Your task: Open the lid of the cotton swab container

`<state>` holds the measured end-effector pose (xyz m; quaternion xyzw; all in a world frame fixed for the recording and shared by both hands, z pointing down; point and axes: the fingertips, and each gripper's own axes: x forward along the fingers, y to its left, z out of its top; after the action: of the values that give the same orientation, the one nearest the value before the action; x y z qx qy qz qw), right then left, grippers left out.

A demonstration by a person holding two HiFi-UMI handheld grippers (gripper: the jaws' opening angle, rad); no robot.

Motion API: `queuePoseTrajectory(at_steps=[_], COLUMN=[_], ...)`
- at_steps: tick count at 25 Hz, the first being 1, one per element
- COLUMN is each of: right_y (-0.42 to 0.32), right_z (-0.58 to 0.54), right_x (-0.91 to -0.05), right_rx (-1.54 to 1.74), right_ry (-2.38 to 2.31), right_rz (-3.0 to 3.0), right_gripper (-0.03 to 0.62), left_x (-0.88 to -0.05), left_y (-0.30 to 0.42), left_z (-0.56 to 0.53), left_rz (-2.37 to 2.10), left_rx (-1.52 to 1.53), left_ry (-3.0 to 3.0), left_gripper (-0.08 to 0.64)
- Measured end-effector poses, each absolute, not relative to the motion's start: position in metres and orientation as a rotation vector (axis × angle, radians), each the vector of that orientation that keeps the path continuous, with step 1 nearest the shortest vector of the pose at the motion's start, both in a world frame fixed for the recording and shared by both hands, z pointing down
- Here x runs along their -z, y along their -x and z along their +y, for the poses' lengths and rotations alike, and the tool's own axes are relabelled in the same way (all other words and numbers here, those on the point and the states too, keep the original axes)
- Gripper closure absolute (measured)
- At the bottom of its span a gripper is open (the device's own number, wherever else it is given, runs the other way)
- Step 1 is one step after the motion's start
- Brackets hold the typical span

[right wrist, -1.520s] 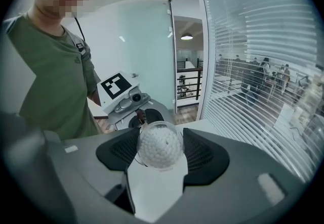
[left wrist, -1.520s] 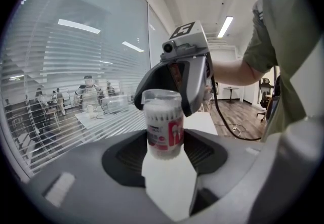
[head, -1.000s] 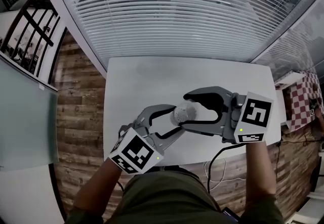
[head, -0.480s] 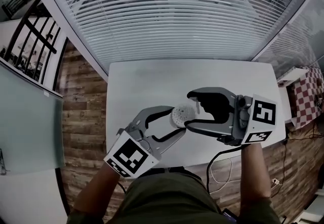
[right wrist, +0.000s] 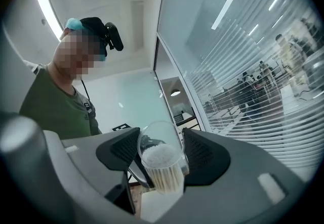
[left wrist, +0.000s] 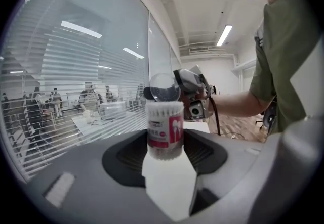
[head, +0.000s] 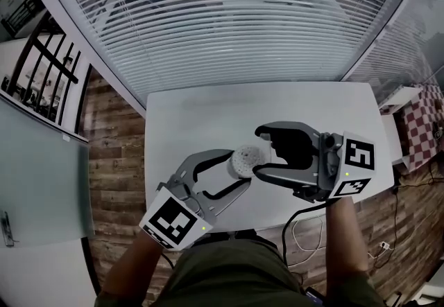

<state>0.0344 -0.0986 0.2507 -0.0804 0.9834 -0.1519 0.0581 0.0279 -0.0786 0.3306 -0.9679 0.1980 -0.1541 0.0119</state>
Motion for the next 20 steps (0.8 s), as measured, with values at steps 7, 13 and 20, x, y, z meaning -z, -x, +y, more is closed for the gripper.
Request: queuePoseTrajectory(at_steps=[7,13,20], right_y=[-0.048,-0.053,-0.07], right_z=[-0.095,-0.098,-0.106], right_x=[-0.235,-0.234,-0.232], right_rx=[0.479,0.498,0.498], right_ry=[0.221,0.247,0.333], right_rz=[2.866,2.815,2.797], right_gripper=[0.321,0.321,0.324], left_x=[-0.317,-0.314,-0.306], left_y=[-0.038,-0.038,-0.033], left_z=[-0.074,-0.077,-0.085], left_rz=[0.609,0.632,0.697], left_rx=[0.364,0.344,0.291], left_ry=[3.039,3.034,3.045], left_gripper=[0.331,0.331,0.331])
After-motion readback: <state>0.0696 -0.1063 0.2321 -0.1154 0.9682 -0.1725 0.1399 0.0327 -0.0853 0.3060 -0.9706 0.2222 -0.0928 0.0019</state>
